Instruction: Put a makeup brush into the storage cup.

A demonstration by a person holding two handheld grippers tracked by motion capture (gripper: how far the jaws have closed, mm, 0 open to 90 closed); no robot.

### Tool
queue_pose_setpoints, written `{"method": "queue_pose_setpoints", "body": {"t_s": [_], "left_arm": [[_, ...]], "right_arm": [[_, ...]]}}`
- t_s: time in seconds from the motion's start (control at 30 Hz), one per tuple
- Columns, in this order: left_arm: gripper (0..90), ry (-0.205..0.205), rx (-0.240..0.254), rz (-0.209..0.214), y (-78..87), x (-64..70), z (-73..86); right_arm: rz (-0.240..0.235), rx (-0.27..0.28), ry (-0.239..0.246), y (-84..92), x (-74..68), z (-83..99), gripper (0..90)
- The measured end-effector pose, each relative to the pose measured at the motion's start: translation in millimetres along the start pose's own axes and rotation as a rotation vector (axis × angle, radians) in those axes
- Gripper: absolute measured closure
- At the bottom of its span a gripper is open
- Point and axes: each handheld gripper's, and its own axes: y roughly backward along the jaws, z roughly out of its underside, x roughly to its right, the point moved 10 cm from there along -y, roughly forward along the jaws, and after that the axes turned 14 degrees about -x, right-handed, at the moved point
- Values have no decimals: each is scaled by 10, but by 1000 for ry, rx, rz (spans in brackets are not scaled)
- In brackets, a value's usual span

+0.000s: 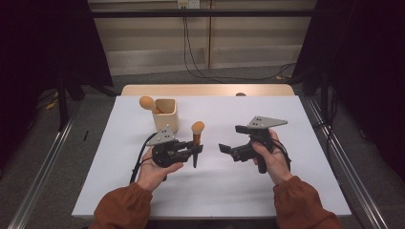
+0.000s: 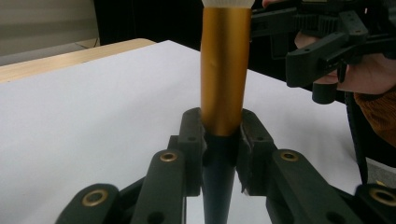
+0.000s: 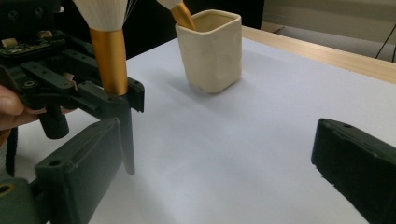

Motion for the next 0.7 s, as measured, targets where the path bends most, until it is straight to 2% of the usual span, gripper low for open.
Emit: {"method": "queue_pose_setpoints", "body": {"t_s": [0.17, 0.27, 0.33, 0.43, 0.53, 0.7], "left_arm": [[743, 0, 4, -1, 58, 12, -13], [743, 0, 4, -1, 91, 20, -15], [743, 0, 4, 0, 112, 20, -17], [743, 3, 11, 0, 158, 7, -33], [743, 5, 13, -14, 208, -19, -38], [744, 5, 18, -33, 298, -71, -59]], "right_arm": [[35, 41, -15, 45, 46, 27, 5], [23, 46, -9, 79, 44, 66, 7], [34, 49, -9, 91, 48, 89, 7], [52, 86, -19, 118, 64, 102, 15], [56, 79, -38, 122, 80, 159, 25], [80, 107, -49, 204, 140, 207, 28]]}}
